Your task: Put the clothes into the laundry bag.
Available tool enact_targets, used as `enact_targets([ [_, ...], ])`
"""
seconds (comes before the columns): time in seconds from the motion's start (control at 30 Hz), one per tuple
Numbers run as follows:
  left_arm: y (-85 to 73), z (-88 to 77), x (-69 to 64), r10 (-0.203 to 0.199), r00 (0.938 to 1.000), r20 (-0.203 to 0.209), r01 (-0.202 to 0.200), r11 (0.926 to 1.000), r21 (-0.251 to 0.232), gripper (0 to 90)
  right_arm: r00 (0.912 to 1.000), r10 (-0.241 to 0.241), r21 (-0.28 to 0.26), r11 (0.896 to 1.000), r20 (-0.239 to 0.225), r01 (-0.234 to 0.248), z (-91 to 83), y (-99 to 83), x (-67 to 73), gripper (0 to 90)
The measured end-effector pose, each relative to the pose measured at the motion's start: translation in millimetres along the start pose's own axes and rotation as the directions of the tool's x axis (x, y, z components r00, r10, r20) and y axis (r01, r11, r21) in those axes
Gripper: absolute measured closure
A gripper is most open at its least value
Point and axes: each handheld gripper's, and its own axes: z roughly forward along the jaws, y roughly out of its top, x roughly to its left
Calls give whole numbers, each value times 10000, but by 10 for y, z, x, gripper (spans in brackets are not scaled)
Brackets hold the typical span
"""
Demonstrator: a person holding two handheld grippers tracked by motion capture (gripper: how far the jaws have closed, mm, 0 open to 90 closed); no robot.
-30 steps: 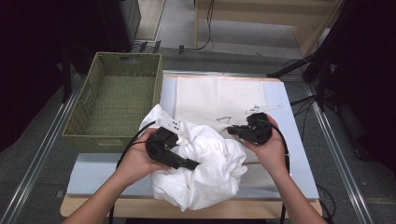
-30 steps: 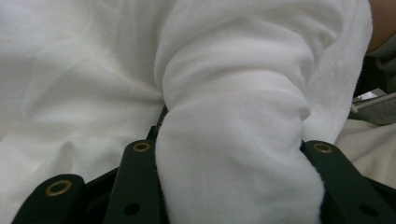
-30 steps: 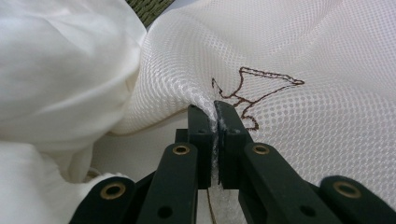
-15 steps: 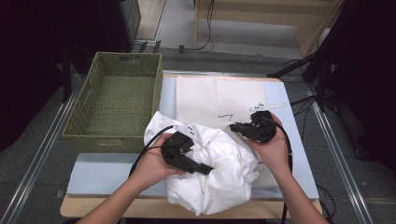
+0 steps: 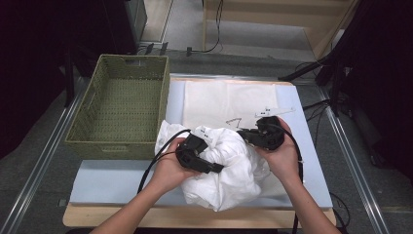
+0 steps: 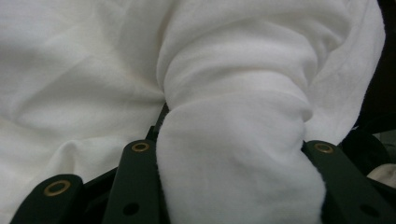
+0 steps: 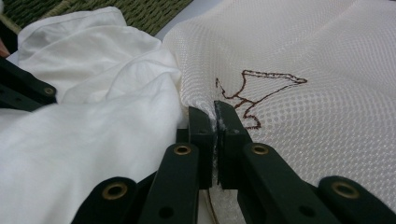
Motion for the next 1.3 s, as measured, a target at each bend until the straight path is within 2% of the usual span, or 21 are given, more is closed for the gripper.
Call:
enact_targets([
  [0.2,-3,97,17,-35,10000,23,34,9999,120,575,9999,-68,-157,9999,-97,67,-61,52,70,885],
  [0.37,-3,165,36,-260,9997,39,260,9996,143,575,9995,-252,-282,9993,-172,247,-122,107,164,888],
  [0.5,16,193,4,47,9999,-130,-41,9989,471,576,9990,-355,-415,9985,-262,343,-222,165,218,889],
  [0.53,23,189,-3,-32,9999,-133,38,9991,417,577,9990,-335,-424,9986,-291,323,-234,169,223,889],
  [0.67,106,66,43,-292,9989,-376,306,9989,361,586,9986,-459,-377,9983,-269,449,-245,152,226,890],
  [0.8,200,-118,83,-254,9962,-830,264,9996,109,588,9985,-442,-487,9979,-319,426,-278,140,203,891],
  [0.9,244,-143,128,-330,9939,-1050,337,9994,51,588,9986,-377,-542,9979,-370,357,-280,138,203,892],
  [1.1,272,110,204,-537,9925,-1101,539,9985,-7,581,9995,-281,-345,9990,-120,276,-230,115,233,892],
  [1.3,326,337,204,-687,9903,-1210,679,9976,-112,575,9992,-333,-297,9990,-221,326,-226,125,287,892],
])
